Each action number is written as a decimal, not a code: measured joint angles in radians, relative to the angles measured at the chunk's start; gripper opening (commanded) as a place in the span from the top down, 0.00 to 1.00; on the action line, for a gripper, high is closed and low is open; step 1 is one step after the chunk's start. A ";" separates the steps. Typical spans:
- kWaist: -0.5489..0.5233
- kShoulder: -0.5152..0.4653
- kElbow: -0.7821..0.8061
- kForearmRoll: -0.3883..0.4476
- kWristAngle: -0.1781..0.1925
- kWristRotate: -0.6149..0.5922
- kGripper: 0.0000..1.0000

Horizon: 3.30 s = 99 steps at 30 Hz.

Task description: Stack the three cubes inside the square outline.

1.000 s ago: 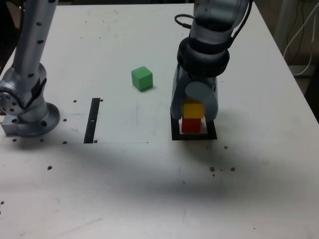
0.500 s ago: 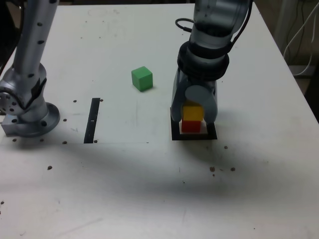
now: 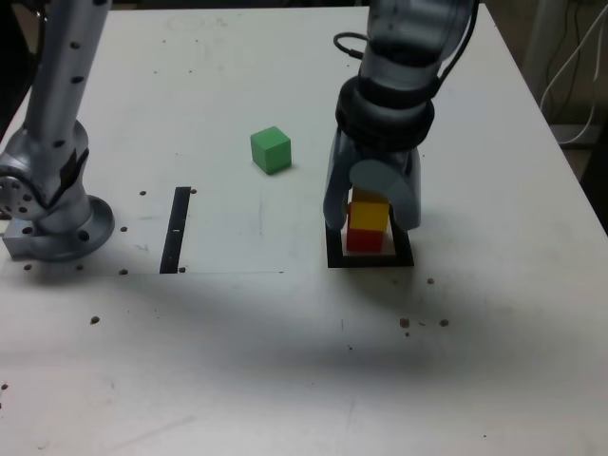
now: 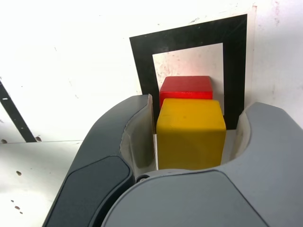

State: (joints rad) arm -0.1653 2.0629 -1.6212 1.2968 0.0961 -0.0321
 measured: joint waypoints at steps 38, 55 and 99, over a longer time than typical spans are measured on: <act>0.471 -0.232 0.531 -0.277 0.196 0.278 0.03; 0.474 -0.153 0.550 -0.368 0.176 0.295 0.27; 0.139 -0.240 -0.056 0.254 0.079 0.206 0.69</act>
State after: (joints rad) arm -0.0263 1.8229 -1.6772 1.5507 0.1755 0.1737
